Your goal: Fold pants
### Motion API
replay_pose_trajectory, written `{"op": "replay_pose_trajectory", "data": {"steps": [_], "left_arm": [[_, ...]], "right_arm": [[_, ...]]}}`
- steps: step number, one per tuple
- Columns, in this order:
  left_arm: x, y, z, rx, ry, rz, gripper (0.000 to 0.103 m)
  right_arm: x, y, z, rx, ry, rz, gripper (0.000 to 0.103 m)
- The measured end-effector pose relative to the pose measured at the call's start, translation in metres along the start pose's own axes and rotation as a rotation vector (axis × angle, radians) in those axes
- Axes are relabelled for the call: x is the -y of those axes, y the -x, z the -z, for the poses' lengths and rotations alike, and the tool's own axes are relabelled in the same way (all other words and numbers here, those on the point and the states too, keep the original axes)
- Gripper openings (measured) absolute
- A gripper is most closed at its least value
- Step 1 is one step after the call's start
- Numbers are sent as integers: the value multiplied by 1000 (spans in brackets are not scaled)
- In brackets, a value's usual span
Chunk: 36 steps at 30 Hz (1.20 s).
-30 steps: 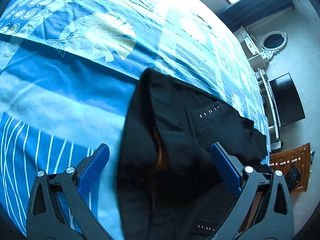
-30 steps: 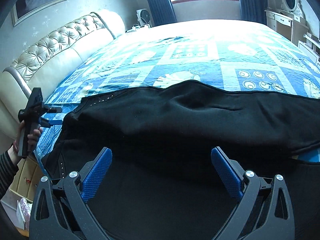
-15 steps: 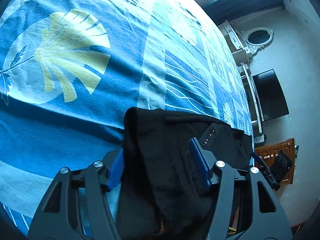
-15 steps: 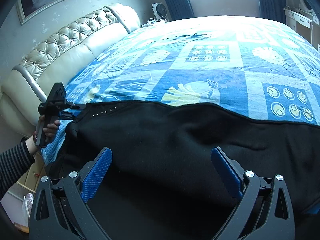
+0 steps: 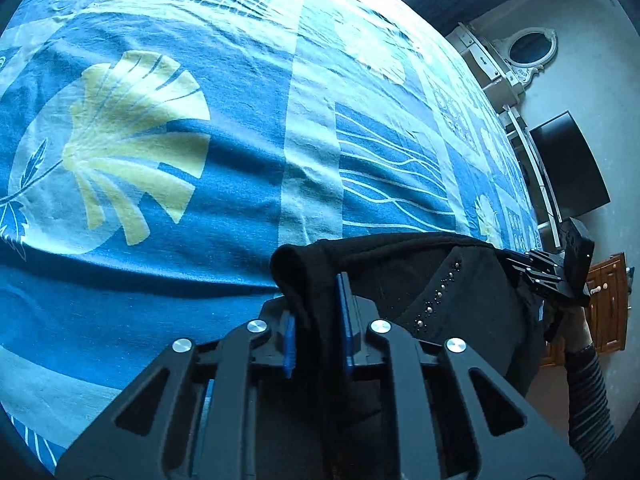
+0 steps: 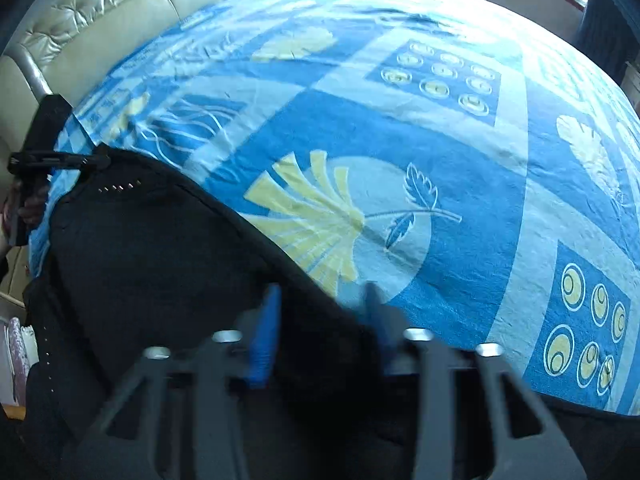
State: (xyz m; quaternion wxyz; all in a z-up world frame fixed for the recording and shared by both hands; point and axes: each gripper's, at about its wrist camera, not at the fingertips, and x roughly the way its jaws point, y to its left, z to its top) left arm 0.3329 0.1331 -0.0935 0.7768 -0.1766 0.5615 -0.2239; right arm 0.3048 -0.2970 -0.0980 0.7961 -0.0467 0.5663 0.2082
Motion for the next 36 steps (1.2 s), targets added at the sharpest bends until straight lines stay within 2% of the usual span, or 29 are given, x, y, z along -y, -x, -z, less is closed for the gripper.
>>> {"op": "replay_pose_trajectory", "data": {"steps": [2, 6, 12, 16, 20, 24, 27, 28, 30, 31, 32, 34, 36], "left_arm": [[9, 11, -1, 32, -17, 9, 9], [24, 39, 1, 99, -35, 80, 6], [55, 83, 41, 166, -87, 144, 5], [52, 107, 86, 191, -57, 173, 5], [33, 121, 133, 198, 9, 193, 5], [19, 116, 174, 167, 56, 195, 9], [15, 106, 197, 136, 71, 177, 14], [15, 104, 203, 129, 75, 157, 17], [11, 104, 215, 132, 98, 132, 30], [8, 105, 221, 133, 118, 129, 36], [5, 108, 227, 138, 143, 133, 47], [-1, 115, 240, 160, 207, 155, 52], [-2, 122, 252, 178, 263, 178, 52]], "right_arm": [[-5, 16, 2, 54, 19, 27, 20], [-20, 64, 18, 192, 24, 83, 19], [-70, 122, 81, 315, 111, 165, 14], [-101, 126, 133, 321, 156, 216, 13], [-122, 107, 173, 276, 179, 246, 13], [-129, 81, 204, 219, 157, 243, 13], [-131, 70, 218, 211, 133, 251, 13], [-132, 70, 220, 218, 122, 252, 15], [-132, 76, 224, 227, 85, 245, 18], [-132, 80, 226, 228, 66, 231, 25], [-133, 85, 230, 229, 51, 219, 39], [-132, 95, 238, 233, 13, 196, 55], [-129, 102, 245, 231, -40, 158, 59]]}}
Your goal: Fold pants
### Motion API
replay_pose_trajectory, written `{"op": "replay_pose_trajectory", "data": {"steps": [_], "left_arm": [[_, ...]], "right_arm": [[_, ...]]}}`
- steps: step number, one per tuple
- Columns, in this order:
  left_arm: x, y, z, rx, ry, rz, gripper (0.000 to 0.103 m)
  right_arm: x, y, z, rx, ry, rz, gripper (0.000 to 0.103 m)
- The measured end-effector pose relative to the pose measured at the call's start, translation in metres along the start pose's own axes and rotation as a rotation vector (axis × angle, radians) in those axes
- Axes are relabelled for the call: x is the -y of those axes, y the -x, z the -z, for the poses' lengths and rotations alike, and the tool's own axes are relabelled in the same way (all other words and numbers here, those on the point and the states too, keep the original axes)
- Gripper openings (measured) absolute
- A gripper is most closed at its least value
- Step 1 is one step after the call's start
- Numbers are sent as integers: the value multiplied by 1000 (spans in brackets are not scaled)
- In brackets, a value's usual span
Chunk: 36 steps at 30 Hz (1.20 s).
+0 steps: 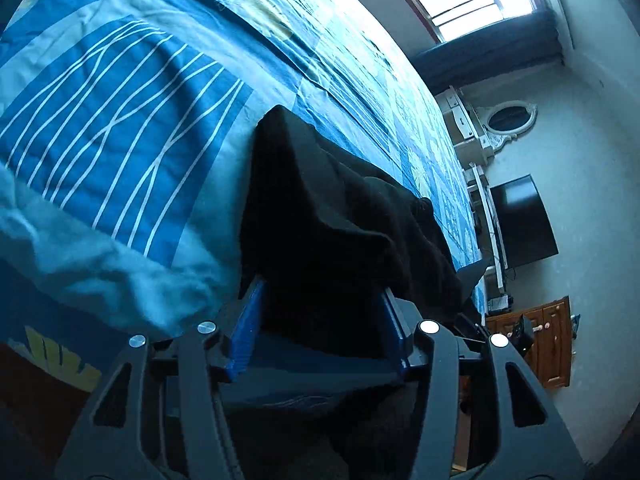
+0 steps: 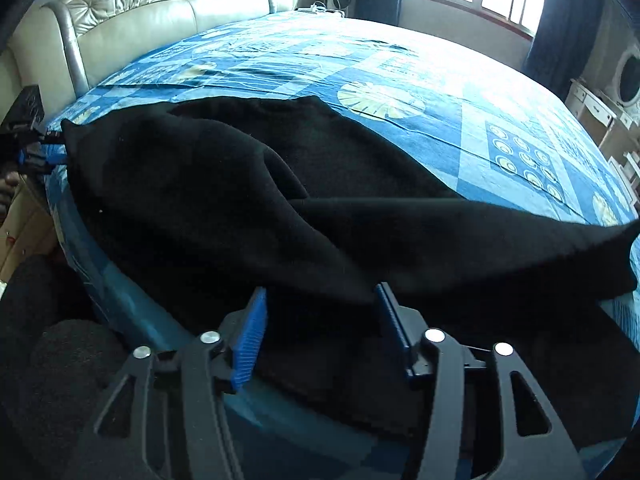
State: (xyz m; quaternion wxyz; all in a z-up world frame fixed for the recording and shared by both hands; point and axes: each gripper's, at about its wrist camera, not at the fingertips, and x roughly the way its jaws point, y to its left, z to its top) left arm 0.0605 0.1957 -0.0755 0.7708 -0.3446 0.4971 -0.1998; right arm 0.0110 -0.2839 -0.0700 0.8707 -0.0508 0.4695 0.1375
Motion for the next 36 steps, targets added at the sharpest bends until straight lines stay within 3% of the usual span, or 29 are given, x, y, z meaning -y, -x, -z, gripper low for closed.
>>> {"op": "replay_pose_trajectory", "data": {"steps": [2, 5, 11, 19, 20, 24, 26, 27, 31, 36], "left_arm": [[6, 7, 9, 31, 14, 2, 60], [19, 5, 19, 30, 33, 50, 62], [29, -25, 25, 2, 71, 3, 65], [27, -41, 21, 40, 154, -53, 65], [28, -43, 20, 40, 156, -67, 64], [28, -51, 18, 30, 181, -169, 21], [19, -52, 16, 30, 220, -166, 15], [17, -52, 16, 29, 234, -164, 13], [16, -47, 16, 34, 221, -183, 10], [22, -34, 16, 59, 171, -230, 9]], "right_arm": [[9, 6, 4, -4, -95, -65, 59], [28, 8, 8, 1, -267, -178, 59], [59, -7, 22, -9, -605, -371, 59], [66, -13, 22, 9, -749, -455, 63], [66, -14, 20, 13, -762, -459, 63], [71, -23, 16, 25, -827, -470, 63], [75, -28, 15, 38, -867, -466, 62], [77, -30, 14, 41, -879, -457, 58], [80, -31, 9, 40, -880, -426, 8], [71, 11, 12, 89, -805, -418, 8]]}}
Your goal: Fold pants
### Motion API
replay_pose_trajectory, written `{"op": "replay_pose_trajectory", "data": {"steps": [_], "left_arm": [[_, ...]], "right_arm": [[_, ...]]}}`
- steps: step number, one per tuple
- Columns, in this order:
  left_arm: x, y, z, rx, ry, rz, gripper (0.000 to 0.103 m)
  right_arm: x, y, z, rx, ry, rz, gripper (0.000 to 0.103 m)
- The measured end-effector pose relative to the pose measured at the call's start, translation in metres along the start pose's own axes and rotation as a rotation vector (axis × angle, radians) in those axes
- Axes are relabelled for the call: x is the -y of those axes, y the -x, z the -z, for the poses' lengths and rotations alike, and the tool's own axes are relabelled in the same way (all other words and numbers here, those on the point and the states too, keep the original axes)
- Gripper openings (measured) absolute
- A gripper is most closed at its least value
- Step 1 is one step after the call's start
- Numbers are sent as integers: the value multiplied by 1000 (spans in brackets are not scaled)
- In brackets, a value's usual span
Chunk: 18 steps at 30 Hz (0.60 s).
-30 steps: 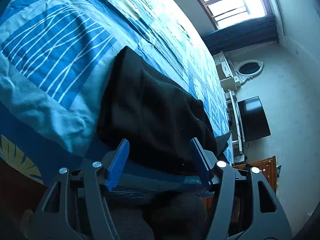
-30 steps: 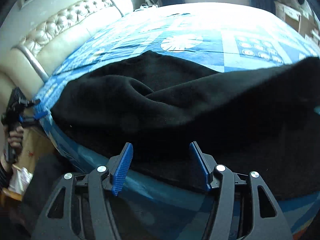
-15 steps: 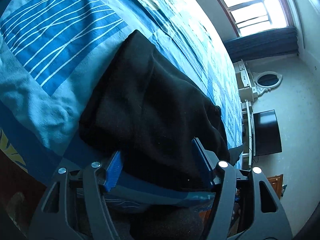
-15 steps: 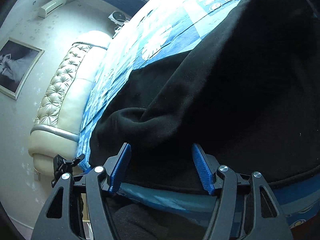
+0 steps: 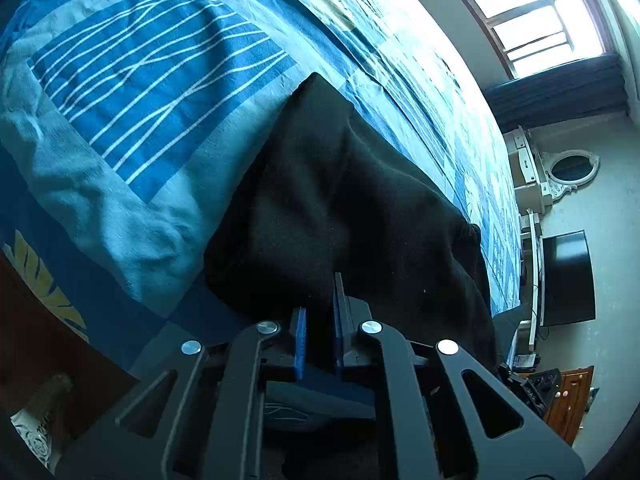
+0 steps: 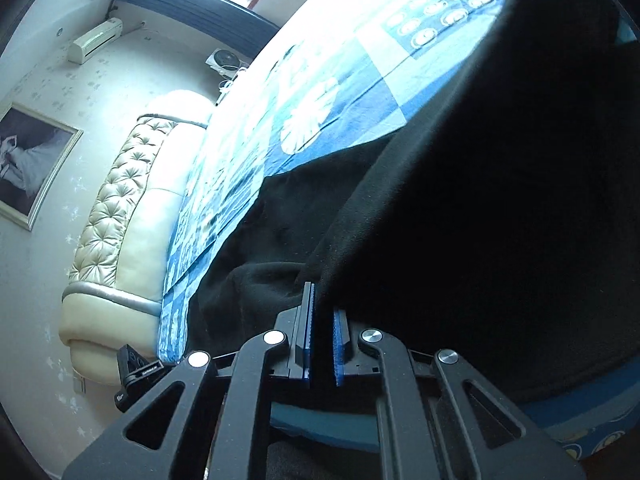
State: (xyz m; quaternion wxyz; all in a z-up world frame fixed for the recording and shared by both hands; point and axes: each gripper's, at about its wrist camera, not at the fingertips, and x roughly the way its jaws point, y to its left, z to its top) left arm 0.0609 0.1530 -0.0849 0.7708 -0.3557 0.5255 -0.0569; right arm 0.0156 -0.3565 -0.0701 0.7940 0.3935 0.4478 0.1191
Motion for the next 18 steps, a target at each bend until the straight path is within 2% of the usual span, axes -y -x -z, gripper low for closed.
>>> {"op": "replay_pose_trajectory", "data": {"steps": [5, 7, 11, 13, 16, 18], "left_arm": [[-10, -4, 5, -29, -17, -5, 9], [-14, -5, 6, -33, -13, 4, 9], [-11, -4, 6, -29, -47, -6, 10], [-6, -2, 8, -14, -82, -15, 12], [4, 6, 15, 5, -136, -41, 18], [12, 15, 21, 22, -179, -61, 37]], "right_arm": [[25, -6, 26, -74, -23, 37, 8], [41, -14, 31, -94, -69, 31, 7], [37, -16, 30, -94, -27, 44, 8], [38, -14, 31, -95, -41, 20, 10], [46, -5, 28, -103, -84, -22, 19], [49, 13, 21, -72, -71, -5, 29]]}}
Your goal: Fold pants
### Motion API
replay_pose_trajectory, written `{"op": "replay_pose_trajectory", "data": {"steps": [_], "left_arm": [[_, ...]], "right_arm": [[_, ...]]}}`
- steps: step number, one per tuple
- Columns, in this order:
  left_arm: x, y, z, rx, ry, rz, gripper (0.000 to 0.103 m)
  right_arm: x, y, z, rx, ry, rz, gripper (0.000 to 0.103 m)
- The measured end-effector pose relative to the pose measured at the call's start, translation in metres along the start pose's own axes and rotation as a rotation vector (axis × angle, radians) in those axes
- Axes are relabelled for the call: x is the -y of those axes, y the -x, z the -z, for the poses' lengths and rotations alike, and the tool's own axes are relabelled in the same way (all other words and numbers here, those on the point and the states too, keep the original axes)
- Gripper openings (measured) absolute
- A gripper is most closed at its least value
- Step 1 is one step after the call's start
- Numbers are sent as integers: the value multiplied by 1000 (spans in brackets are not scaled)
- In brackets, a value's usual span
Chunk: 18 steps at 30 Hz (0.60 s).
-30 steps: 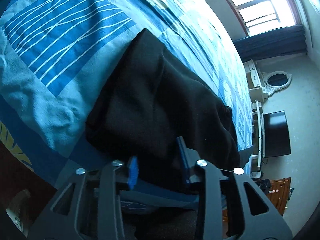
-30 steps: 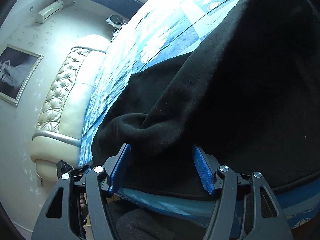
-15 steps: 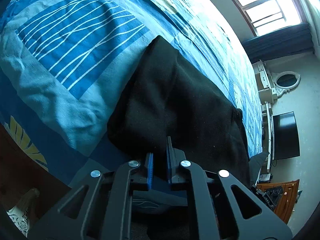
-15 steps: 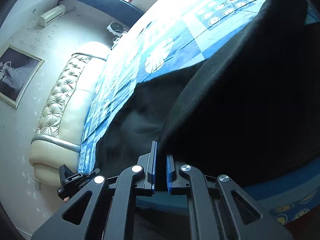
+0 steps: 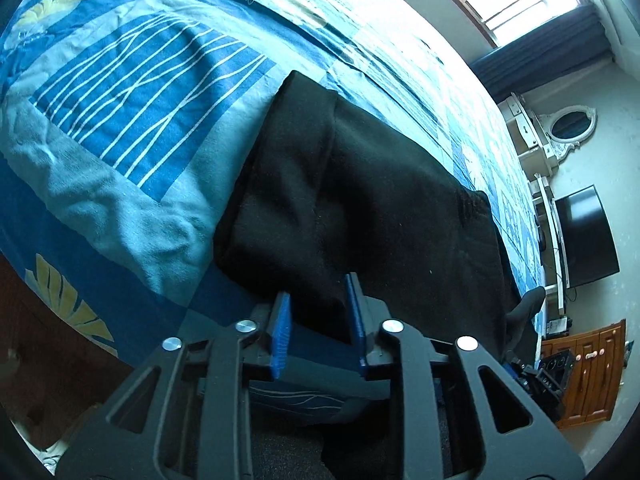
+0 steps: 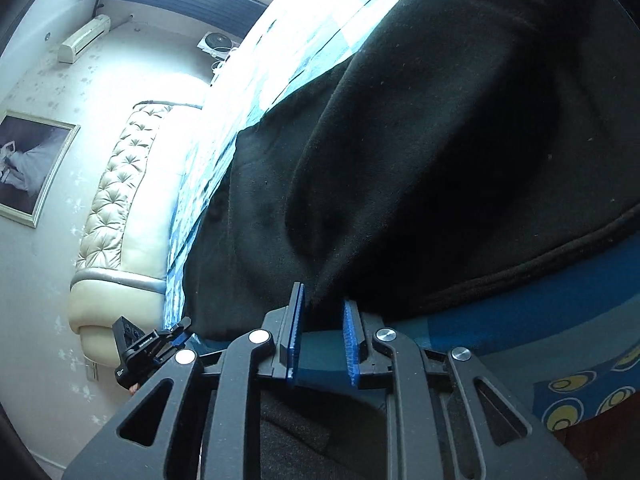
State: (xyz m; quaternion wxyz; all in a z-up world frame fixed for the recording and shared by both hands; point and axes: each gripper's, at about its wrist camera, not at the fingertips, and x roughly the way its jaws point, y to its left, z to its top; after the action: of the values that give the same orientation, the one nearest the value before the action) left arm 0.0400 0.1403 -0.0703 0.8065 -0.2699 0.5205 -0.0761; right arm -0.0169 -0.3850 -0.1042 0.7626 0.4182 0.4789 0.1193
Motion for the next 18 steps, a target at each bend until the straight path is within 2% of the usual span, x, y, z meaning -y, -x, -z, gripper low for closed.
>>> {"op": "replay_pose_trajectory", "data": {"steps": [1, 2, 3, 4, 6, 9, 13, 15, 18], "left_arm": [[4, 6, 3, 18, -22, -26, 44], [9, 12, 7, 48, -48, -64, 56], [14, 17, 9, 76, -75, -98, 62], [19, 22, 11, 98, -106, -125, 64], [28, 28, 14, 130, -159, -158, 71], [37, 33, 16, 157, -180, -169, 76], [38, 26, 13, 140, -145, -166, 79], [36, 21, 13, 132, -112, -161, 79], [35, 17, 14, 126, -88, -183, 80]], "right_arm": [[2, 12, -4, 37, 8, 12, 33], [6, 27, -11, 80, 13, 21, 39], [12, 44, -19, 131, 11, 37, 44], [22, 60, -29, 191, -5, 62, 50], [47, 94, -53, 299, -60, 82, 50], [91, 140, -99, 454, -142, 140, 50], [158, 173, -155, 582, -347, 129, 50], [181, 178, -174, 619, -419, 115, 50], [198, 172, -192, 635, -457, 101, 50]]}}
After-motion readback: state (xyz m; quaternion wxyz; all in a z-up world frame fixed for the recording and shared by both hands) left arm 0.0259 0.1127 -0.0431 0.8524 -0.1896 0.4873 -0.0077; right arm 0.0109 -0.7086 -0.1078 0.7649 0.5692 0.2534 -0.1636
